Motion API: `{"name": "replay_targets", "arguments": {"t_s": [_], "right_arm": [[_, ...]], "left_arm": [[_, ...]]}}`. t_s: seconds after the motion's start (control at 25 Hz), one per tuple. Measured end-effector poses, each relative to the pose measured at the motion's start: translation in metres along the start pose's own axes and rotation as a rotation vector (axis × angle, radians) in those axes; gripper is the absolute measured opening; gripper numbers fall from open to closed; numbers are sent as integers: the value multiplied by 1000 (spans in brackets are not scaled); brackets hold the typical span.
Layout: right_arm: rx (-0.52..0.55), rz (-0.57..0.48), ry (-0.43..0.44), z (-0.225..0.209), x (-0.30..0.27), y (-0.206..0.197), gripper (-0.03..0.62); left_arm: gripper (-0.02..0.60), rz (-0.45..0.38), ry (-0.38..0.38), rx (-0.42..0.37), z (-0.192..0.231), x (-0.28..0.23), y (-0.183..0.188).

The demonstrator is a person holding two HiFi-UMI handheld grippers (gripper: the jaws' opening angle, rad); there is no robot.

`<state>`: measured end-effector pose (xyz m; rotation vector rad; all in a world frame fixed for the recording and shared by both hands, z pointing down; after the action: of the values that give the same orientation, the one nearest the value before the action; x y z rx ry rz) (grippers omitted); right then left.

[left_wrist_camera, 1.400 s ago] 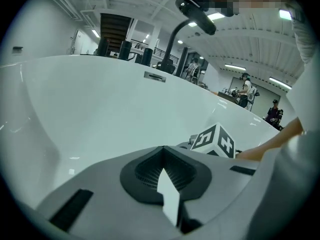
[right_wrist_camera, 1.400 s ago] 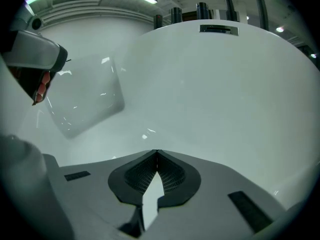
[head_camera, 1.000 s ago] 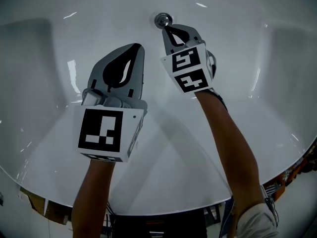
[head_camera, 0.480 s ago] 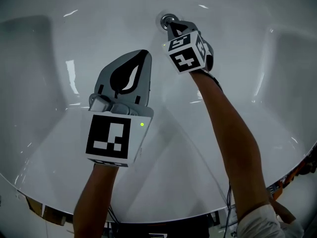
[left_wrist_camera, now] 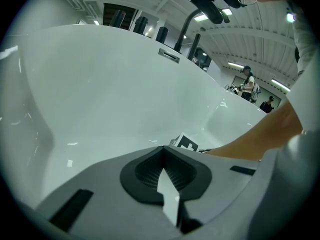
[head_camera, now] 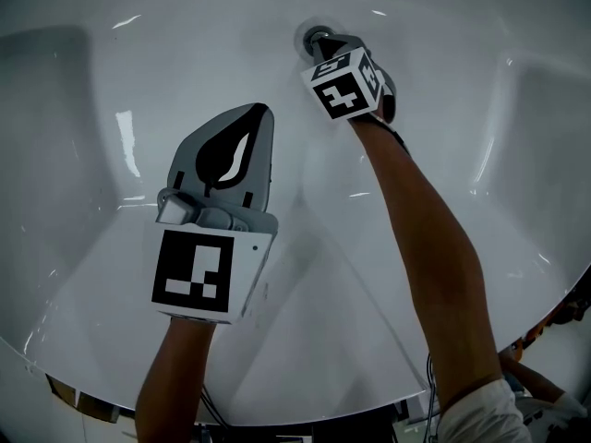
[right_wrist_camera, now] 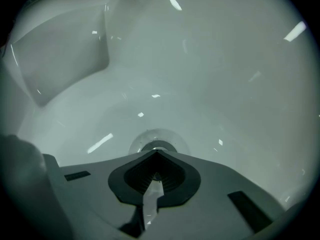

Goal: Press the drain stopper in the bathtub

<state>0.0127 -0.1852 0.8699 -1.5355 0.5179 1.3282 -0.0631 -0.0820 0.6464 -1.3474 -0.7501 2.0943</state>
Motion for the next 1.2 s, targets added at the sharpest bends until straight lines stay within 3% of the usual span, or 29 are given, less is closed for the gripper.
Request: {"name": "replay_targets", "arguments": {"t_s": [1.2], "right_arm": [[-73,33,16,1,-11,-1,18]], "left_arm": [[6,18,-22,18,0,-10,-9]]}}
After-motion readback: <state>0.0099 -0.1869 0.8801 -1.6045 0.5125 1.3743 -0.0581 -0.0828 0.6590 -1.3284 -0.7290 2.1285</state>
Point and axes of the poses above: the fingertips, and each gripper's own axes: x backward along the fingers, z to its left, y out of its top, the point moved 1 cm from there along x, backward along the fingers, and after that the axes turned 3 degrees about x, right-handed, at the moved point
